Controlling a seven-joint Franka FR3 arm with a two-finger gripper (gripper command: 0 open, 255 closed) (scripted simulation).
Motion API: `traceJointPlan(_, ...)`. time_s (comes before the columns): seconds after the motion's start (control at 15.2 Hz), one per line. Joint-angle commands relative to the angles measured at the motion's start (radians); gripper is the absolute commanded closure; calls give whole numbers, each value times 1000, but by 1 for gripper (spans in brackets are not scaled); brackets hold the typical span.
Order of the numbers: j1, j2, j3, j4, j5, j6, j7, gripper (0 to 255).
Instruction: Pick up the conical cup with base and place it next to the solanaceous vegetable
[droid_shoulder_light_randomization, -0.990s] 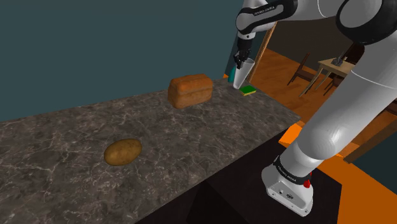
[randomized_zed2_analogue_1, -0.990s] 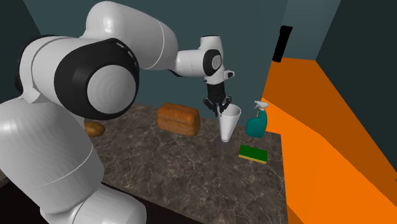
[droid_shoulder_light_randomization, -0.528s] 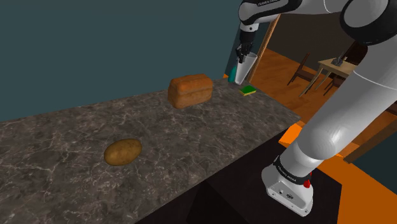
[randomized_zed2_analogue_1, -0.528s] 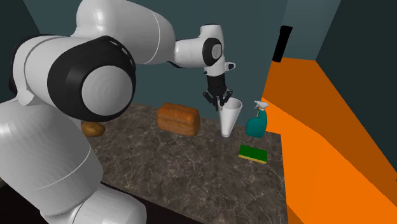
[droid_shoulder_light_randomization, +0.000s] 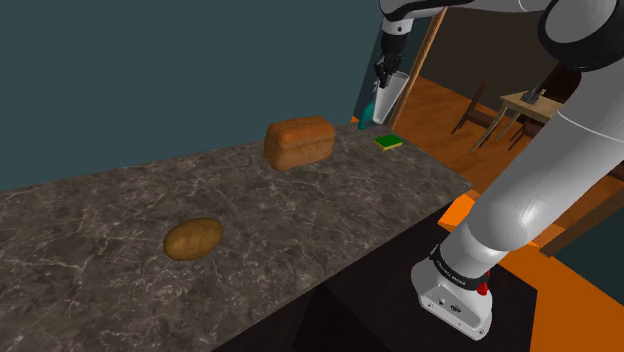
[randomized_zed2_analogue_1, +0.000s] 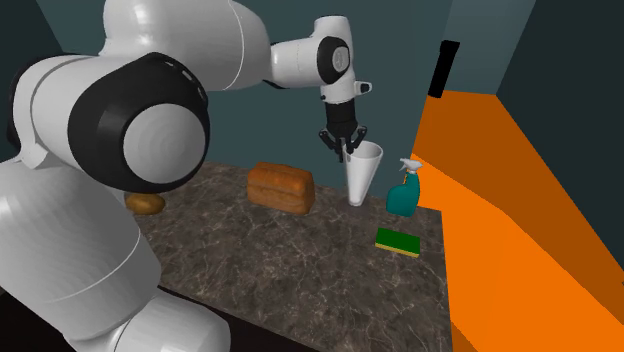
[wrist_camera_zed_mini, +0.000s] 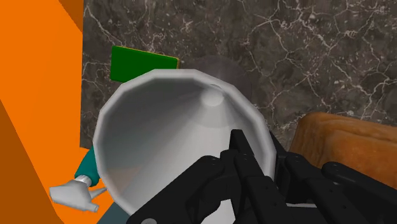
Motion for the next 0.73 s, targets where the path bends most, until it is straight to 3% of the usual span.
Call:
traceJointPlan(0.0, -1, 3, -1, 33, 2, -29, -7, 255)
traceJointPlan(0.66, 0, 14, 0, 179, 9, -163, -31, 255)
